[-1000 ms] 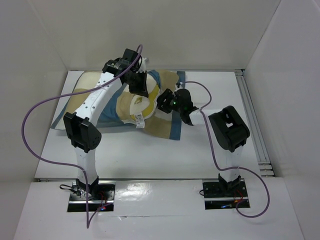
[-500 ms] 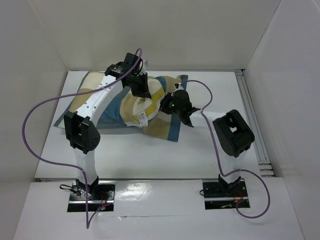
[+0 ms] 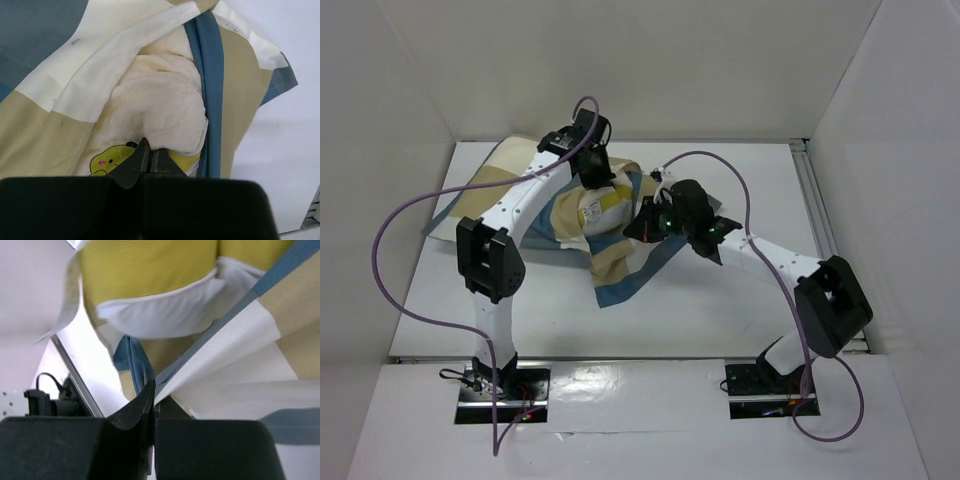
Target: Put the pillow into the pillowcase
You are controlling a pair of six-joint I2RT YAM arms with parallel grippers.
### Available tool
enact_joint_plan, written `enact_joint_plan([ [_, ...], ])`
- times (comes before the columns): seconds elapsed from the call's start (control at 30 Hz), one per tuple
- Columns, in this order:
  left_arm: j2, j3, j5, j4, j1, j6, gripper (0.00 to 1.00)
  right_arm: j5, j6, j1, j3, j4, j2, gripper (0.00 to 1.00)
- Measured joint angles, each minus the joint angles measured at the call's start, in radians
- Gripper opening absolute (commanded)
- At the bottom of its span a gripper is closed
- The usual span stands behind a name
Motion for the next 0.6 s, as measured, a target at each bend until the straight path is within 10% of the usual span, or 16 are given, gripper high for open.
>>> enact_joint_plan([
  [0.6, 0.016, -0.31, -0.045, 0.278, -0.175, -0.064, 0.0, -0.053, -0.08, -0.057, 0.084, -0.215, -0.171, 0.0],
])
